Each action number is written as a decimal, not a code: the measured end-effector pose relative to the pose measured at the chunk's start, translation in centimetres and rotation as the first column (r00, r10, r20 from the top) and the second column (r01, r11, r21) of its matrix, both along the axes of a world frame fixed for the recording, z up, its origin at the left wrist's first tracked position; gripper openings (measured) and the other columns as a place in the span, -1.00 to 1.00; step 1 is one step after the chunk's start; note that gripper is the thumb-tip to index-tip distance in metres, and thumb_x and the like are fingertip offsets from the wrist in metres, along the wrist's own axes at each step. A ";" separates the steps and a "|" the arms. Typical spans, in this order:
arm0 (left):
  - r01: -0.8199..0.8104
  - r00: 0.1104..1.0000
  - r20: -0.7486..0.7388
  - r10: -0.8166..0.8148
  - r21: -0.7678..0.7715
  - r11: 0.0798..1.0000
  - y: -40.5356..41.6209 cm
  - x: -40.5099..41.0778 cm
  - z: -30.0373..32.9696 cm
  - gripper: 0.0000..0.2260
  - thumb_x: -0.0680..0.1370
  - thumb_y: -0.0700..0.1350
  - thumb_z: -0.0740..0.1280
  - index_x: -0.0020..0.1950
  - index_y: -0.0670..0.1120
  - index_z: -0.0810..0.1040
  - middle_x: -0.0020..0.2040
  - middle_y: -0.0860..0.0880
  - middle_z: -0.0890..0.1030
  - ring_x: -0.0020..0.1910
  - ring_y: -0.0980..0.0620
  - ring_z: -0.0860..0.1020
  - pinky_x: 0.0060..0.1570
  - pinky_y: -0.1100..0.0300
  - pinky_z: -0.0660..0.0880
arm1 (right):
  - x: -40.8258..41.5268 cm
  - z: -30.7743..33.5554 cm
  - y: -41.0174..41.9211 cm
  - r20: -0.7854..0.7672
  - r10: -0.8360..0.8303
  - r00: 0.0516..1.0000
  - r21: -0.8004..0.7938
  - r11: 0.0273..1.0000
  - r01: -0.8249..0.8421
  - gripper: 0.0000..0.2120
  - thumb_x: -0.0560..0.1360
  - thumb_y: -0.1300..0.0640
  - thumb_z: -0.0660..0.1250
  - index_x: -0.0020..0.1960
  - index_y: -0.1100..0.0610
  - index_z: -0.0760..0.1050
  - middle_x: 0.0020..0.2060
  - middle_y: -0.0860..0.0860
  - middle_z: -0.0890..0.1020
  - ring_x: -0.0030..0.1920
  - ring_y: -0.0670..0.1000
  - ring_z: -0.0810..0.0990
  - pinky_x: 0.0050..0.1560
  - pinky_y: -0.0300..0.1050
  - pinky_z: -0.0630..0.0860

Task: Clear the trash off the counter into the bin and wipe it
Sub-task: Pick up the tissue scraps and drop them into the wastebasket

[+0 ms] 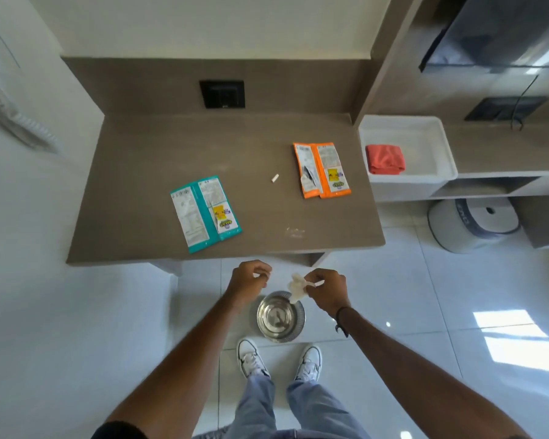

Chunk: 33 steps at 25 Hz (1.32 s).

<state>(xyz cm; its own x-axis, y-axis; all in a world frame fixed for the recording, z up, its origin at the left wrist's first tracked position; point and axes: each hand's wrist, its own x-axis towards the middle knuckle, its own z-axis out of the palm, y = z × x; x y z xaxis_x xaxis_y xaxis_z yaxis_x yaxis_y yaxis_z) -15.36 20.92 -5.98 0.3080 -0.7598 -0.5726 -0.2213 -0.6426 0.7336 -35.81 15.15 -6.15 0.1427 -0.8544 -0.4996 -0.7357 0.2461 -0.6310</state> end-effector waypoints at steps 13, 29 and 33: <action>0.028 0.967 0.251 -0.035 0.029 0.999 8.2 -1.9 -3.0 -0.80 0.57 -0.27 0.34 0.11 -0.20 0.73 0.08 -0.12 0.77 0.07 -0.06 0.71 0.17 0.21 0.54 | -1.8 -5.4 3.0 -0.128 0.017 0.992 0.111 0.994 -0.003 -0.70 0.39 0.35 0.34 0.08 0.15 0.65 0.00 0.10 0.73 0.05 0.12 0.69 0.06 -0.18 0.58; -0.090 0.931 0.350 0.102 -0.051 0.995 5.0 -1.6 3.1 -0.79 0.56 -0.28 0.30 0.08 -0.18 0.71 0.11 -0.13 0.74 0.10 -0.08 0.68 0.20 0.03 0.62 | -1.4 2.0 -0.8 -0.047 0.368 0.929 -0.094 0.924 -0.371 -0.83 0.42 0.29 0.34 -0.07 0.16 0.69 -0.11 0.04 0.74 -0.05 0.06 0.68 0.00 -0.16 0.58; -0.125 0.931 0.344 0.123 -0.017 0.992 6.3 -2.2 2.6 -0.78 0.55 -0.27 0.29 0.08 -0.17 0.71 0.10 -0.11 0.74 0.09 -0.06 0.68 0.15 0.13 0.58 | -1.2 1.4 -0.5 -0.051 0.425 0.904 -0.068 0.901 -0.428 -0.82 0.42 0.30 0.34 -0.06 0.17 0.69 -0.13 0.05 0.74 -0.05 0.06 0.69 -0.03 -0.20 0.56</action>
